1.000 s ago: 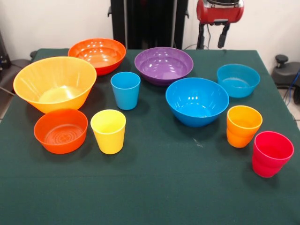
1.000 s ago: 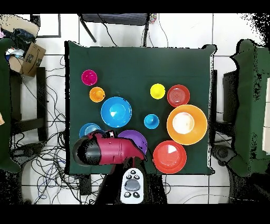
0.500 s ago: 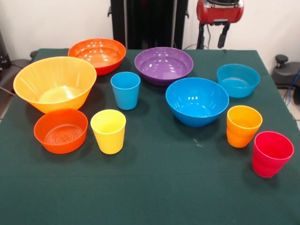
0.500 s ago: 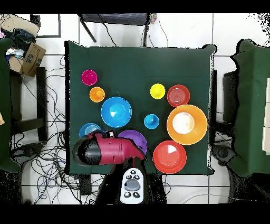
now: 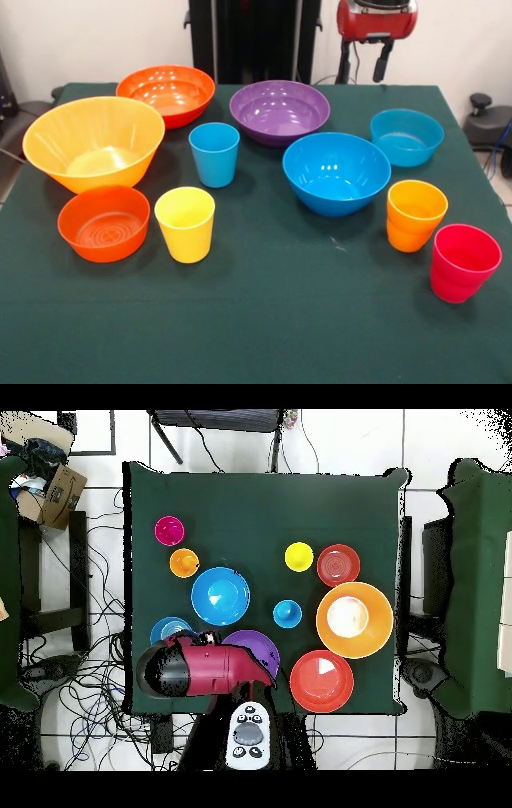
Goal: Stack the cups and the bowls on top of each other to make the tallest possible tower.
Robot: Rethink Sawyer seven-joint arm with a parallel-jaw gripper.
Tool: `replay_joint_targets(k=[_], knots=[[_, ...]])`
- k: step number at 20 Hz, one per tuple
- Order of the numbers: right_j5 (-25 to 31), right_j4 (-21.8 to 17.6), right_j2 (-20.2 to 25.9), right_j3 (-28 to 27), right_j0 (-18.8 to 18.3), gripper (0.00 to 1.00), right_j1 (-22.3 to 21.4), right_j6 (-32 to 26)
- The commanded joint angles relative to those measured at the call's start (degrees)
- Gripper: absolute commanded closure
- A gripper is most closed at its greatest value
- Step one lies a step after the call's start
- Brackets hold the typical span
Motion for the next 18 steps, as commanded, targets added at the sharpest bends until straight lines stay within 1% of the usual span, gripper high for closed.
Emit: replay_joint_targets(k=[1,10,13,18], knots=[[-4.94,0.52,2.80,-2.06,3.40,0.00,5.10,11.36],[-5.24,1.86,0.95,-3.04,7.63,0.00,6.16,14.99],[-5.28,1.86,0.61,-3.28,8.56,0.00,6.41,16.16],[-4.75,1.19,0.50,-3.77,8.81,0.00,6.42,17.13]])
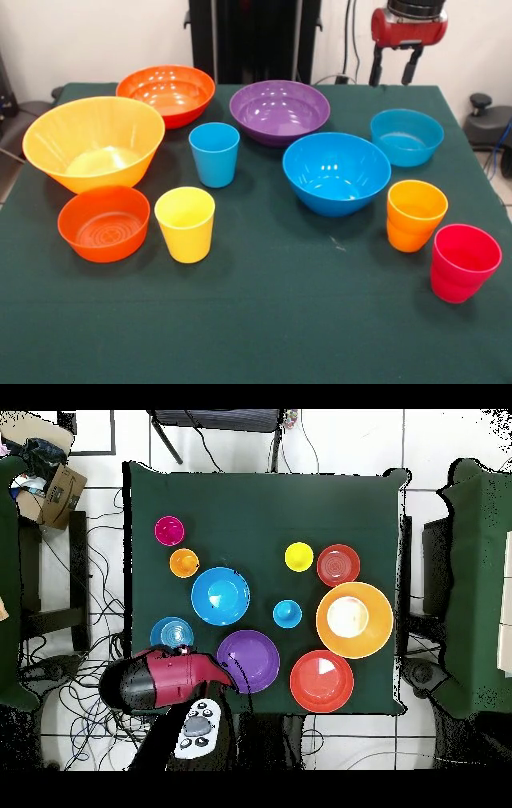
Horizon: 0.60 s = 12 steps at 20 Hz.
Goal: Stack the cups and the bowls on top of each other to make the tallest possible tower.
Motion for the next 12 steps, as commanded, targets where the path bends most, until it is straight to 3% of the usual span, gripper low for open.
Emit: replay_joint_targets(k=[1,12], knots=[[-3.13,0.90,1.32,-4.10,0.53,0.00,2.90,10.25],[-0.63,-1.11,2.00,-5.88,-1.97,0.00,2.54,8.24]])
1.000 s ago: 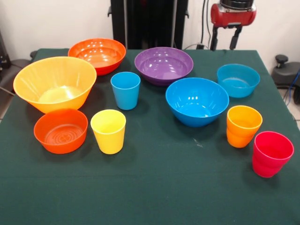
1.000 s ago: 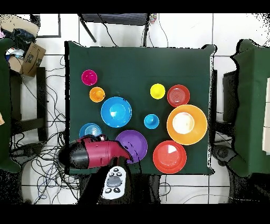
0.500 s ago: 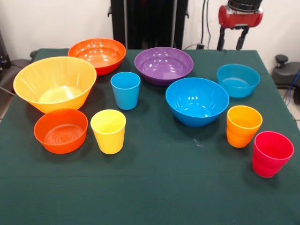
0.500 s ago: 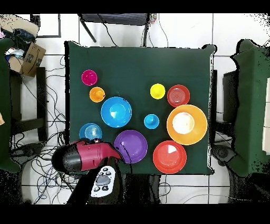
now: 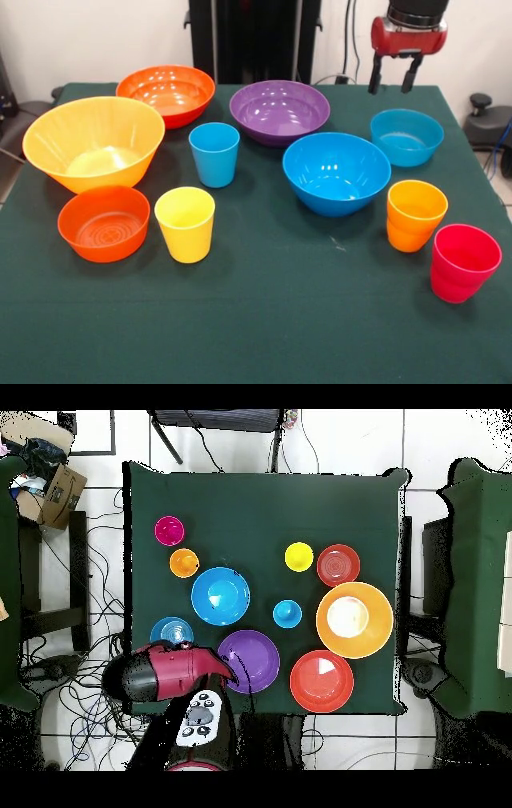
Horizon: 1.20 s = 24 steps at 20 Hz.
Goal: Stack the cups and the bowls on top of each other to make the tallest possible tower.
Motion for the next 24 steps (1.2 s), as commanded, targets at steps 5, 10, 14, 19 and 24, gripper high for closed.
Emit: replay_joint_targets(k=[5,10,14,19,24], knots=[[-0.71,-1.30,2.54,-3.93,-2.02,0.00,0.74,6.19],[-1.08,-1.35,2.56,-3.76,-1.75,0.00,0.85,6.50],[-1.35,-1.45,2.52,-3.49,-1.71,0.00,0.77,6.58],[-1.66,-1.47,2.66,-3.86,-1.86,0.00,1.31,6.49],[-1.81,-1.58,2.90,-3.81,-2.15,0.00,1.38,6.29]])
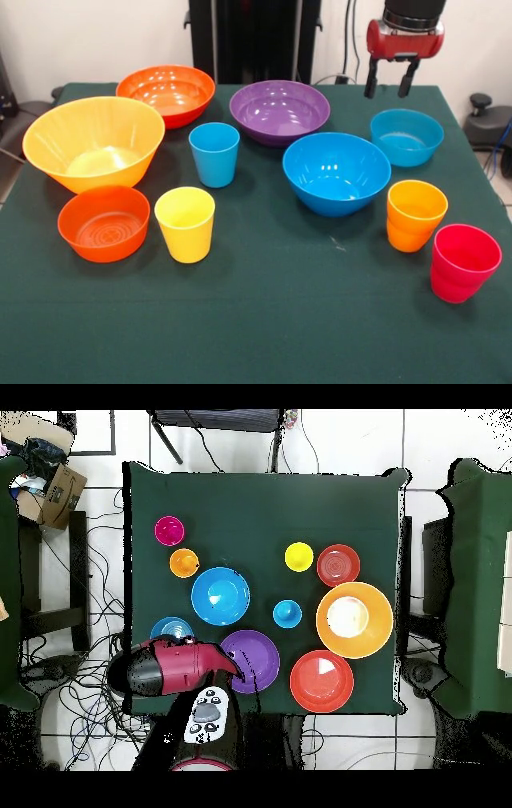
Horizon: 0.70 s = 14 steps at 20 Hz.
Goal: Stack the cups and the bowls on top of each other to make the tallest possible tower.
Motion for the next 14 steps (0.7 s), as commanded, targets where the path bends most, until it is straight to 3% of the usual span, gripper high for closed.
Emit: replay_joint_targets(k=[1,14], knots=[[-1.96,-1.58,3.03,-2.97,-1.09,0.00,1.47,6.27],[-1.26,-1.05,2.42,-2.74,-0.71,0.00,1.03,6.97]])
